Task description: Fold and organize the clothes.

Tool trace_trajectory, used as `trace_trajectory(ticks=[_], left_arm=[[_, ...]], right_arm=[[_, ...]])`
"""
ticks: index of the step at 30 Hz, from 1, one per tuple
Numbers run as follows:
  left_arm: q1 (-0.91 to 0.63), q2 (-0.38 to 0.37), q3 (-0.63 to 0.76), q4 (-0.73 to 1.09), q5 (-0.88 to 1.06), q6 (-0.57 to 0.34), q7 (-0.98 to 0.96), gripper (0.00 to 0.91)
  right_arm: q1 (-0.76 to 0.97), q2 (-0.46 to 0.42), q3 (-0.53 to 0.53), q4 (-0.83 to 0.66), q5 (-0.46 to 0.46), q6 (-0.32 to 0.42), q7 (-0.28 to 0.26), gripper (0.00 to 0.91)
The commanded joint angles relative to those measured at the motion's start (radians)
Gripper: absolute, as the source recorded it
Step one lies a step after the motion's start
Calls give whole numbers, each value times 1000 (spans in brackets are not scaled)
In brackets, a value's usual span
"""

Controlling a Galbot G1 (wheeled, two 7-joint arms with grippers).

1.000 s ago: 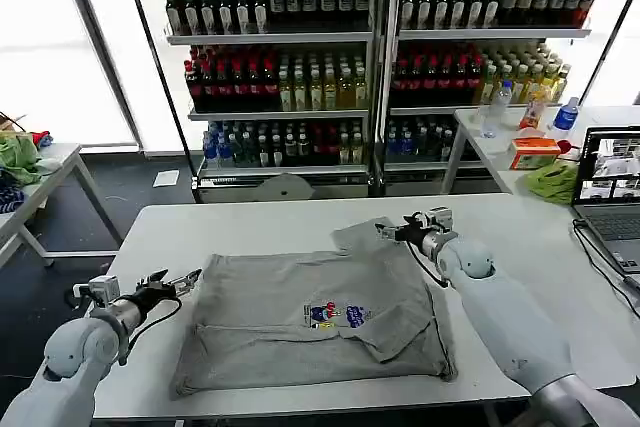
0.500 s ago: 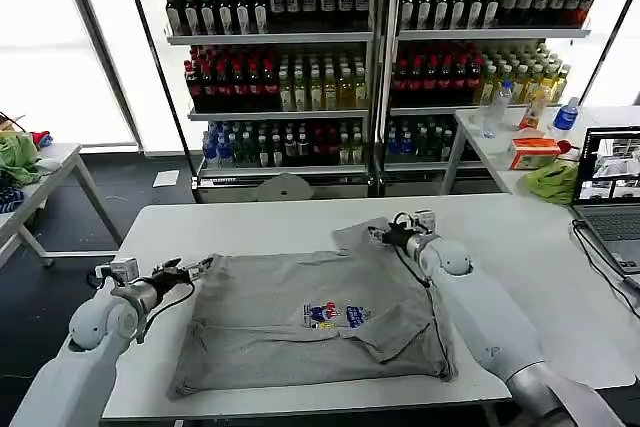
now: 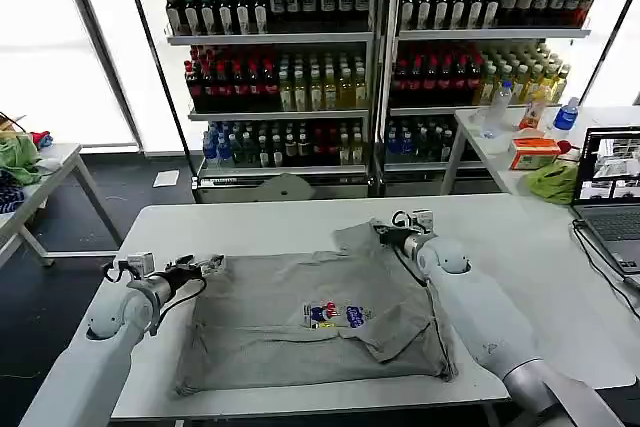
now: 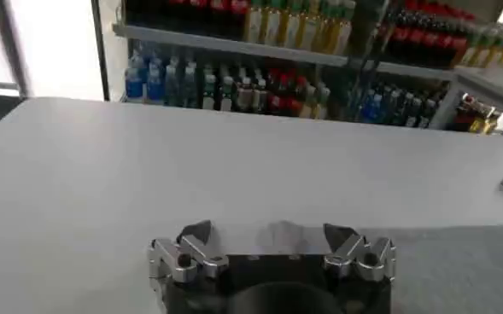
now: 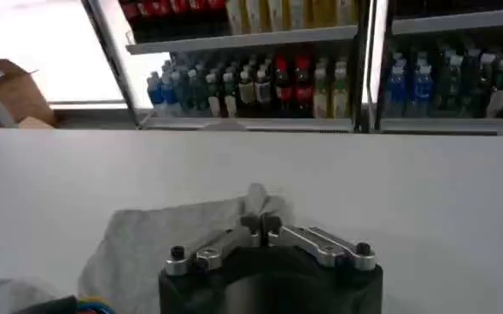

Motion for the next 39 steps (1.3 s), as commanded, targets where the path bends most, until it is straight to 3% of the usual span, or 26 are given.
trace_trajectory(ticks=[1,26,39], left_arm=[[-13,-12,25,30,2,4,4,10],[26,-9,22,-35,-5,-17,12,10],[102,32,-42,-210,-73,-25,-40,20]], right_arm=[[4,4,-1,-3,4,2,1,0],[-6,-12,6,54,25,2,5,0],[-167,-125,95,391,199,-3,93,0]])
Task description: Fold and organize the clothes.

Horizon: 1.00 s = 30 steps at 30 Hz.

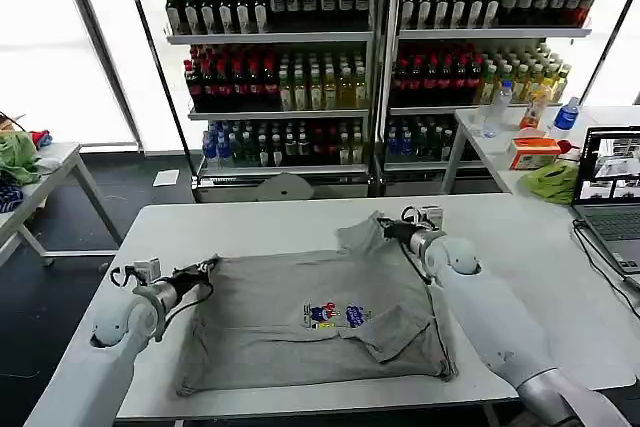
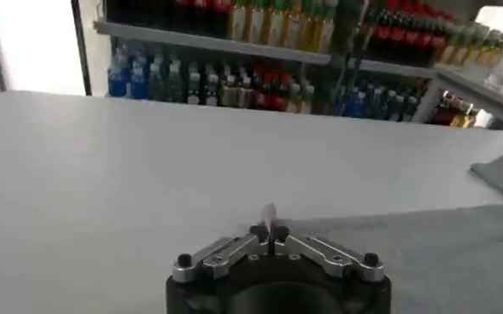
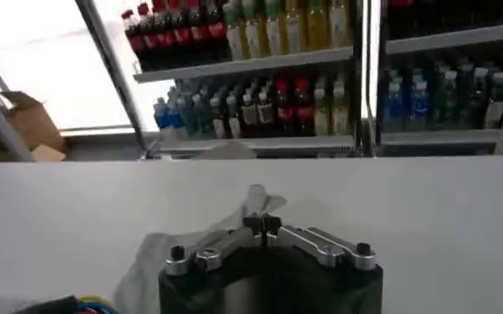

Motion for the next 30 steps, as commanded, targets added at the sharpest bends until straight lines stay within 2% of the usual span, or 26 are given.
trace_trajectory(ticks=[1,9,16,22,30], left_arm=[[49,11,-36,-132,-47,-6,-28,20],[150,49,-102,-266,-70,-4,-48,10],[260,68,-174,-372,-75,-17,-59,10],[359,54,-212,-456,-73,-35,-75,10],[491,37,-255,-592,-71,-14,-87,10]], right_arm=[[-97,-62,48,203,87,-4,37,0],[-237,-147,120,406,150,-16,67,0],[-345,-183,205,543,194,-23,88,0],[-486,-245,292,648,242,-25,104,0],[-664,-302,399,764,291,-23,129,0]])
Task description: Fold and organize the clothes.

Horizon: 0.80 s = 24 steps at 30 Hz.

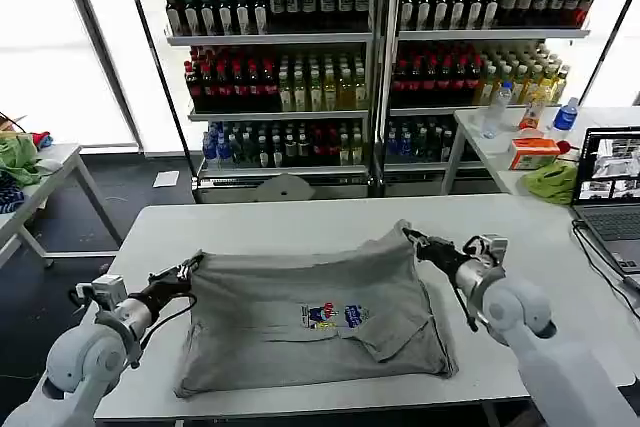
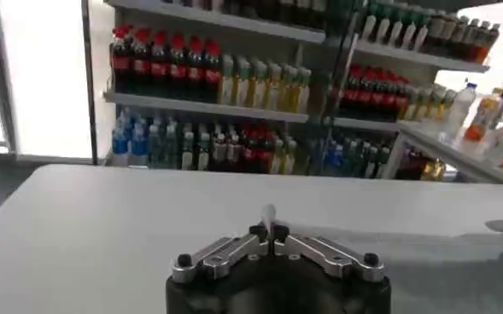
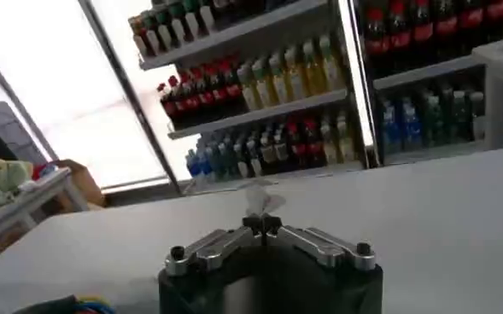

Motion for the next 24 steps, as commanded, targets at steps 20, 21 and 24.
trace_trajectory(ticks=[20,21,24], left_arm=[[472,-105,-89,-250,151,6,7,10],[479,-106,-95,-251,152,6,7,10],[492,-103,-107,-248,167,7,7,252]], right_arm=[[-523,-48,126,240,-82,54,60,0],[-535,-48,129,244,-86,57,64,0],[-542,-46,133,246,-94,61,68,272]])
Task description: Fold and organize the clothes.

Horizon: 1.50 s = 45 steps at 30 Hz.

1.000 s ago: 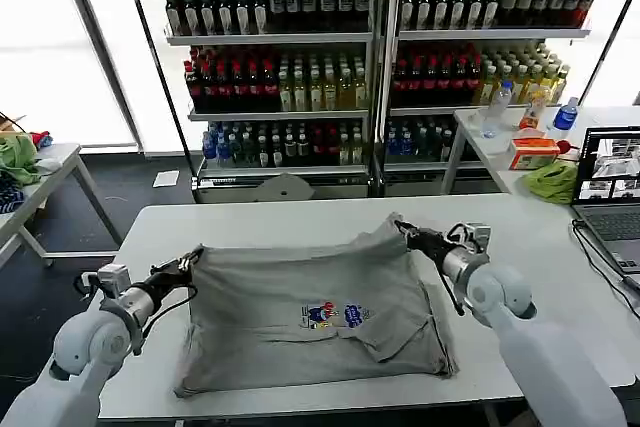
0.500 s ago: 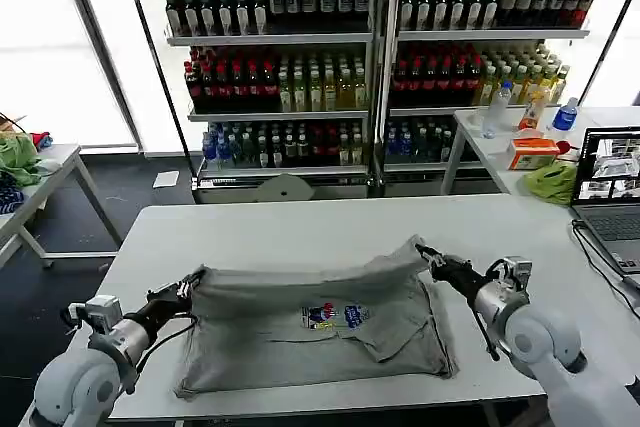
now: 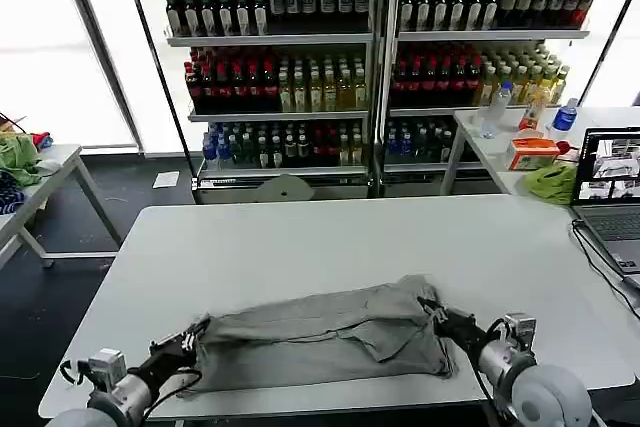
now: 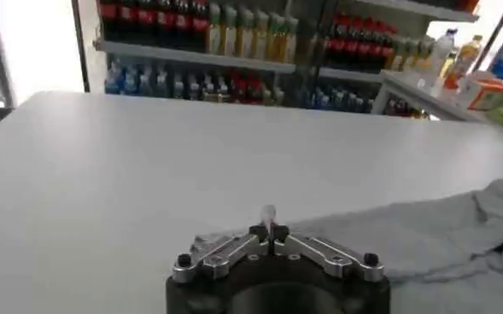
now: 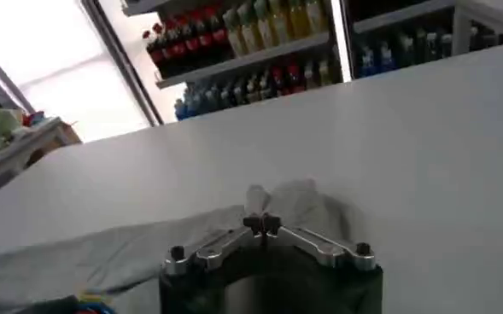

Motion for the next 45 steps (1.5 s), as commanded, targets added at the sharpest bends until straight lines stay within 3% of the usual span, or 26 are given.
trace_trajectory(ticks=[1,2,8,15,20,23,25,31,37,45], left_arm=[[111,-23,-19,-29,63,-3,4,615],[114,-24,-19,-26,91,-1,5,907],[124,-55,-25,-50,201,-46,-18,907],[99,-65,-94,-94,181,-53,-46,907],[126,-99,-103,-105,134,-79,-85,907],[133,-161,-70,-91,135,-150,-130,907],[142,-200,-43,-87,150,-187,-146,907],[98,-283,20,-41,251,-253,-217,907],[77,-331,51,-29,255,-245,-245,907],[104,-375,79,-6,270,-262,-252,907]], right_arm=[[-106,0,15,31,-40,13,16,776],[-105,6,14,29,-63,38,20,907],[-88,10,27,36,-97,131,-2,907],[-70,0,54,61,-151,173,-55,907],[-78,7,67,64,-355,402,-149,907],[-91,27,88,44,-442,555,-195,907],[-110,28,111,22,-456,594,-219,907],[-109,24,144,-58,-442,611,-201,907],[-77,-3,159,-118,-371,585,-163,907],[-46,-23,153,-138,-314,554,-164,907]])
